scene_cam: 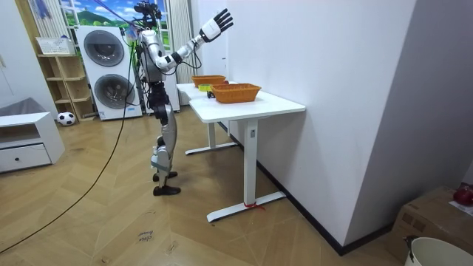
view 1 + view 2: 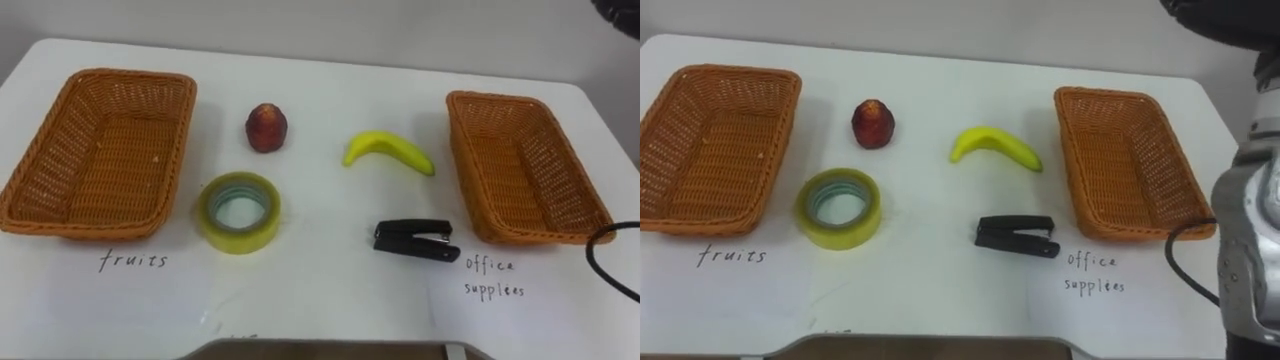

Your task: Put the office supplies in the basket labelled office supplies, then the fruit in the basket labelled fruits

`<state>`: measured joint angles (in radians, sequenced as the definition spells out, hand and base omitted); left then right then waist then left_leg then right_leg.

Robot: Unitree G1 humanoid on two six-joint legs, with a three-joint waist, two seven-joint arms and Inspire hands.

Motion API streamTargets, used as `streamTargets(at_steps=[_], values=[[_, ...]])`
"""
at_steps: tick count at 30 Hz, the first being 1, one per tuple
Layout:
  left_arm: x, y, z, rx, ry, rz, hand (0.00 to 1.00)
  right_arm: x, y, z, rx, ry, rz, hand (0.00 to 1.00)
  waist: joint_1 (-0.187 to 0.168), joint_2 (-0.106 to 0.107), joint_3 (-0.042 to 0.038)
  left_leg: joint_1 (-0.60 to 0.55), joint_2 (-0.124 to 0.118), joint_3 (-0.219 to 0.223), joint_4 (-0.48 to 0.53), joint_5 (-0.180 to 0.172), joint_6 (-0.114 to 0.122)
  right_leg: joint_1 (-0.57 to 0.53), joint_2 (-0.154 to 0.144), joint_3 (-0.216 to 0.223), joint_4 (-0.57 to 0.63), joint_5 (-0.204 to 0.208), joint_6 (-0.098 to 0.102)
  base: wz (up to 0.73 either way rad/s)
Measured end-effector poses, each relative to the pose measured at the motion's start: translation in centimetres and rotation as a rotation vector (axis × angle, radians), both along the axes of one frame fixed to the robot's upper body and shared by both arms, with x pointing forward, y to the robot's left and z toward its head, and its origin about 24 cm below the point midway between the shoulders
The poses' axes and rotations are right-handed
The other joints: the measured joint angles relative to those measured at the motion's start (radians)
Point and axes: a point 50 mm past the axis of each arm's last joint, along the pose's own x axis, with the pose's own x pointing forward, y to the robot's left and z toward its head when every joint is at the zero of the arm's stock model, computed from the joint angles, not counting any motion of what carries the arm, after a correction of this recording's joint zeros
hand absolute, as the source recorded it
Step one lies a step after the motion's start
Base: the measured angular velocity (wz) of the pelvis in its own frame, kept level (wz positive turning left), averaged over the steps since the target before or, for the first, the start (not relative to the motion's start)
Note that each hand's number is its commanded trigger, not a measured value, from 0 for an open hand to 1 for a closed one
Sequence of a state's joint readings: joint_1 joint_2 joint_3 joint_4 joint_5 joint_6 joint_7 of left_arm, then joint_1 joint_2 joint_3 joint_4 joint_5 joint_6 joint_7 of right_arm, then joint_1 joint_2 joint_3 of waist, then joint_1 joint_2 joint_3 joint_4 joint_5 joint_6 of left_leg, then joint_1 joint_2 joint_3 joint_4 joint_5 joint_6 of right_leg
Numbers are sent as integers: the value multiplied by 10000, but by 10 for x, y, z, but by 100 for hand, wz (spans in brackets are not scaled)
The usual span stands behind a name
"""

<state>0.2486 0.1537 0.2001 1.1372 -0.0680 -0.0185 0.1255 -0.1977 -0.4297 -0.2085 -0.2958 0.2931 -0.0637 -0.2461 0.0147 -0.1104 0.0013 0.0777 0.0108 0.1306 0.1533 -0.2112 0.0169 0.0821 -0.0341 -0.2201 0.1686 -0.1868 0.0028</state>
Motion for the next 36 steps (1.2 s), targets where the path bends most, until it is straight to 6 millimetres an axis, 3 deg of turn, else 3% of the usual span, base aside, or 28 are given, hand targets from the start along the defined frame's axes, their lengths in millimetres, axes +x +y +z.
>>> streamTargets(at_steps=[3,8,14,19,28,32,36], values=[[8,-1,0,-128,-125,-321,0,3,8,-2,-548,238,451,0,163,72,28,1,2,-1,0,0,0,-6,1,1,1,0,0,0],[16,-3,-1,-454,-356,-506,0,6,22,-8,-1361,644,1230,0,210,140,9,24,11,-8,23,2,-3,9,3,-8,1,0,0,0],[18,-1,0,-482,-411,-563,0,8,27,-13,-2012,1117,1537,0,211,57,-18,37,2,-53,92,3,-2,43,-10,11,4,0,0,0],[22,2,1,-383,-444,-603,0,12,32,-21,-2446,1776,2112,0,183,-41,11,0,50,-66,104,2,-2,43,-6,75,17,3,-4,0],[23,4,2,-351,-416,-823,0,16,44,-35,-3819,2913,3104,0,266,-168,-35,39,92,-28,92,-1,-3,33,5,-11,12,23,-20,0],[25,6,3,-431,-488,-951,0,19,48,-49,-4338,3822,3773,0,431,-213,-15,54,90,-44,112,0,-4,45,-1,-15,-3,24,-19,0],[28,6,3,-472,-559,-1007,0,20,51,-57,-4741,4400,4426,0,532,-219,62,41,92,-47,120,1,-5,40,0,-19,-2,25,-21,0]])
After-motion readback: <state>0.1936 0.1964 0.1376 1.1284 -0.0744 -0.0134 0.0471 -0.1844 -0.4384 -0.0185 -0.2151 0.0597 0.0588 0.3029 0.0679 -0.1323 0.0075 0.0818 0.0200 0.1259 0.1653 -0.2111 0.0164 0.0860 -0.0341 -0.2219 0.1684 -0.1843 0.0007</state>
